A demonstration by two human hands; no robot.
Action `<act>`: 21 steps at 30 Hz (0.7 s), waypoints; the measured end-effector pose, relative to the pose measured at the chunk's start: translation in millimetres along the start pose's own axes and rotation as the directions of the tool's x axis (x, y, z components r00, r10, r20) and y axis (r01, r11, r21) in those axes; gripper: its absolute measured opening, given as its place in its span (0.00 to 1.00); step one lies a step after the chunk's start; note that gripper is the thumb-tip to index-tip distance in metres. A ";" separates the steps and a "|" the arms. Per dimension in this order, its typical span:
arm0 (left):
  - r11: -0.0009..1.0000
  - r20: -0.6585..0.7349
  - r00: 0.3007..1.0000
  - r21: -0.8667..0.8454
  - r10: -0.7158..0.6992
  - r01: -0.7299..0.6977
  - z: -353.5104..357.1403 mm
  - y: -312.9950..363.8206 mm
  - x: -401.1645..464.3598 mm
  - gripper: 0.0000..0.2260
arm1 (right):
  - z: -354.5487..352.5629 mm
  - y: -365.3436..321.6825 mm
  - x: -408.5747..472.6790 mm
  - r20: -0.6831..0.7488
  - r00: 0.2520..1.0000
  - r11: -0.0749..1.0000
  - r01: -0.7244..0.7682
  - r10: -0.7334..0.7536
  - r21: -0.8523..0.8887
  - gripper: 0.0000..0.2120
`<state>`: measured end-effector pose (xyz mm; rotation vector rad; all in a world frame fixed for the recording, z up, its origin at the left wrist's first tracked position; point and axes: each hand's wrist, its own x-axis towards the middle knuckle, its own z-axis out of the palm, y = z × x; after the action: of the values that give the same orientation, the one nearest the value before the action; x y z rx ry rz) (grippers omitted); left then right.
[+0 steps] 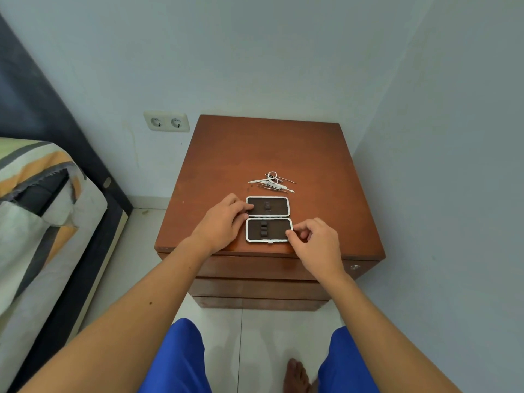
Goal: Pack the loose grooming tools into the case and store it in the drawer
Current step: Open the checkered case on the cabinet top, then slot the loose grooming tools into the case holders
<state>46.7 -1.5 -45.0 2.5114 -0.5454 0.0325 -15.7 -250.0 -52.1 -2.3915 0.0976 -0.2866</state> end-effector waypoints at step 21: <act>0.972 -0.136 0.988 -0.209 0.077 -0.104 14.9 -2.6 -36.0 0.07 | -7.5 9.7 70.9 0.158 0.983 0.995 0.103 -0.098 -0.020 0.02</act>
<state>13.4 6.0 -63.9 2.2550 -0.5784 0.1585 51.6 -272.7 -40.5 -2.4408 -0.0928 -0.1440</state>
